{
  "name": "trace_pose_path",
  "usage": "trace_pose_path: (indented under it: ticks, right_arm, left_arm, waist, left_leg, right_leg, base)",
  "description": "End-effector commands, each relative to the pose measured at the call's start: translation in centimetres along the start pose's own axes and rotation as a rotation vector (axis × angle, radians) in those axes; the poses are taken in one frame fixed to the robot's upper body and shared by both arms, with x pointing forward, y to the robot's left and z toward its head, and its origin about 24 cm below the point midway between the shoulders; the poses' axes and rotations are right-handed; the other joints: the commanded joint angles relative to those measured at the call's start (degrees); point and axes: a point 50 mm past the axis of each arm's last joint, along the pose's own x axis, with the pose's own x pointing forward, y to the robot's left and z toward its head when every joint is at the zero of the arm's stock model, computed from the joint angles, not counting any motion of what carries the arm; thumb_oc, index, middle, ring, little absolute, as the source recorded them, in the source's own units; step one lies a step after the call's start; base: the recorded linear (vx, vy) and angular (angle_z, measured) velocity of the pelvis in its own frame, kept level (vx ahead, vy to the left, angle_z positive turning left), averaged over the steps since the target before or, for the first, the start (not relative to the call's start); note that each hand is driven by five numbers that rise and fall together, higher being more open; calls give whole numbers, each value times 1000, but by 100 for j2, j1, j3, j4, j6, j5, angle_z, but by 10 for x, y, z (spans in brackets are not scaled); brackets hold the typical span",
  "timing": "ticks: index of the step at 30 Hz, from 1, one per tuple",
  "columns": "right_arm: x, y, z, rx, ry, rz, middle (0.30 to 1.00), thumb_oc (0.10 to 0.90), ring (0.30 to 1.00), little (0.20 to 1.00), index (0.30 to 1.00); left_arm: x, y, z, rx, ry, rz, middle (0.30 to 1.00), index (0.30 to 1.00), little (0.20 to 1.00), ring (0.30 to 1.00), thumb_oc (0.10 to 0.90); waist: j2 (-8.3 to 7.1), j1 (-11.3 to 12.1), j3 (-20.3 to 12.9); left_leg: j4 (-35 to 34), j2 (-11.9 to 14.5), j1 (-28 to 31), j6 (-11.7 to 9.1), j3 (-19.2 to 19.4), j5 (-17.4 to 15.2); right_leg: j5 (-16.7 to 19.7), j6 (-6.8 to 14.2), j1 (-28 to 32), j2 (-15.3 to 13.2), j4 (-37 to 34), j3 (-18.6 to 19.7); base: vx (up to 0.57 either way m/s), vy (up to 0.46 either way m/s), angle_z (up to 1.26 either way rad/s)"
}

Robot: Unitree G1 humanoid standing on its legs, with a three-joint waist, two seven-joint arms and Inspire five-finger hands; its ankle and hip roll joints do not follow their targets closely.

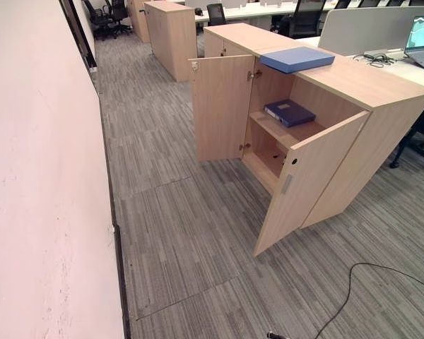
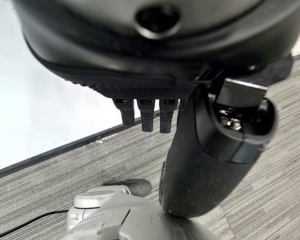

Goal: Put the empty folder in the office cabinet

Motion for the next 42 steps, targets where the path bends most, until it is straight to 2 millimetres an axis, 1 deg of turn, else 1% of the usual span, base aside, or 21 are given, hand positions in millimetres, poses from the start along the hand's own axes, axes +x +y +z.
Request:
trace_pose_path:
  ticks: [1,12,15,19,22,24,26,29,30,31,32,33,34,35,36,37,38,39,40,41,42]
  right_arm:
    - [1,-5,11,64,-42,5,900,800,900,900,900]
    - [0,-5,10,155,-50,31,900,800,900,900,900]
    - [0,-6,7,129,-37,15,900,800,900,900,900]
    - [0,-3,11,91,-60,12,900,800,900,900,900]
    - [0,1,16,9,-79,10,900,800,900,900,900]
    - [0,10,21,-67,-96,32,900,800,900,900,900]
    - [0,12,20,-97,-93,48,900,800,900,900,900]
    - [0,11,16,-95,-71,57,900,800,900,900,900]
    - [1,10,15,-92,-65,57,900,800,900,900,900]
    - [1,9,14,-97,-55,56,900,800,900,900,900]
    - [1,9,12,-97,-51,56,900,800,900,900,900]
    - [1,5,12,-129,-40,55,900,800,900,900,900]
    - [1,5,11,-129,-40,55,900,800,900,900,900]
    - [0,-2,13,-115,-48,36,900,800,900,900,900]
    - [0,-2,13,-115,-47,36,900,800,900,900,900]
    - [0,-15,18,-134,-51,2,900,800,900,900,900]
    - [0,-15,18,-134,-51,2,900,800,900,900,900]
    - [-1,-23,13,-143,-19,-16,900,800,900,900,900]
    - [-1,-23,13,-143,-19,-16,900,800,900,900,900]
    - [-1,-25,4,-147,9,-19,900,800,900,900,900]
    - [-1,-25,4,-147,9,-19,900,800,900,900,900]
  left_arm:
    - [1,9,1,65,39,23,900,900,900,900,800]
    - [0,14,-3,111,66,26,900,900,900,900,800]
    - [-1,17,-10,107,93,45,900,900,900,900,800]
    - [-1,19,-13,77,105,66,900,900,900,900,800]
    - [-1,22,-11,57,103,85,900,900,900,900,800]
    - [-1,27,-3,39,88,114,900,900,900,900,800]
    - [0,30,4,30,69,124,900,900,900,900,800]
    - [1,32,14,40,36,125,900,900,900,900,800]
    - [1,33,18,32,24,129,900,900,900,900,800]
    - [1,34,17,-12,27,138,900,900,900,900,800]
    - [1,37,16,-47,25,150,900,900,900,900,800]
    - [1,37,21,-88,-5,143,900,900,900,900,800]
    - [1,37,21,-88,-5,143,900,900,900,900,800]
    - [0,42,22,-113,-34,151,900,900,900,900,800]
    - [0,42,21,-112,-33,152,900,900,900,900,800]
    - [-2,46,8,-133,-8,145,900,900,900,900,800]
    - [-2,46,8,-133,-8,145,900,900,900,900,800]
    - [-4,49,-7,-139,41,160,900,900,900,900,800]
    - [-4,49,-7,-139,41,160,900,900,900,900,800]
    - [-6,48,-20,-178,87,173,900,900,900,900,800]
    - [-6,48,-20,-178,87,173,900,900,900,900,800]
  waist:
    - [-334,-18,-178]
    - [-323,-71,-189]
    - [-343,-37,-183]
    - [-397,25,-107]
    - [-438,46,-66]
    - [-525,40,-24]
    - [-589,9,-14]
    - [-720,21,157]
    - [-767,78,268]
    - [-825,203,304]
    - [-842,264,278]
    - [-780,323,244]
    - [-788,326,254]
    - [-685,443,291]
    - [-696,444,296]
    - [-549,575,404]
    - [-548,576,405]
    - [-341,697,345]
    - [-346,707,354]
    - [-242,788,217]
    - [-248,788,220]
  left_leg:
    - [-63,-357,-88,-146,-453,-332]
    - [-63,-345,-21,-128,-403,-440]
    - [-63,-311,61,-87,-364,-504]
    - [-63,-265,88,-63,-296,-520]
    - [-27,-239,49,-62,-280,-538]
    - [53,-177,-47,-95,-252,-556]
    - [330,-139,-201,-137,-224,-680]
    - [1566,-211,-706,-291,-27,-932]
    - [1898,-221,-984,-292,18,-843]
    - [2158,-275,-1630,-213,74,-750]
    - [2055,-262,-1837,-216,71,-652]
    - [1553,-16,-2085,-307,89,-159]
    - [1534,-22,-2062,-307,93,-151]
    - [1229,156,-2319,-352,99,148]
    - [1203,145,-2291,-352,103,159]
    - [390,431,-2541,-442,232,377]
    - [387,431,-2539,-442,233,379]
    - [-63,747,-2711,-595,338,650]
    - [-63,747,-2697,-594,350,646]
    - [-63,754,-2623,-671,339,1145]
    - [-63,748,-2618,-671,342,1143]
  right_leg:
    - [-341,461,346,-8,42,-143]
    - [-360,466,360,-2,42,-109]
    - [-390,443,391,37,42,-81]
    - [-441,409,421,47,98,-60]
    - [-505,383,363,56,212,-48]
    - [-640,324,184,90,479,-48]
    - [-770,264,29,103,708,-52]
    - [-888,180,50,48,836,-29]
    - [-901,172,131,19,794,-17]
    - [-944,215,288,-29,702,19]
    - [-941,257,364,-59,653,25]
    - [-972,326,518,-87,582,64]
    - [-975,327,532,-95,580,66]
    - [-1008,355,616,-120,564,52]
    - [-1016,357,631,-132,564,50]
    - [-1147,390,861,-203,509,124]
    - [-1147,390,862,-203,509,124]
    - [-1268,518,1128,-300,501,321]
    - [-1270,519,1137,-308,502,330]
    - [-1206,661,1252,-494,602,353]
    - [-1209,662,1257,-501,602,351]
  base:
    - [34,0,6]
    - [25,-1,3]
    - [55,-37,-3]
    - [36,-54,-5]
    - [28,-72,-7]
    - [25,-111,-2]
    - [38,-97,-1]
    - [55,-78,4]
    - [197,-71,9]
    - [283,-32,5]
    - [480,80,-5]
    - [336,93,-9]
    - [339,145,-1]
    - [113,61,5]
    - [348,214,1]
    - [240,151,-18]
    - [639,442,-26]
    - [403,290,-22]
    - [741,546,-44]
    - [340,256,-49]
    - [546,432,-65]
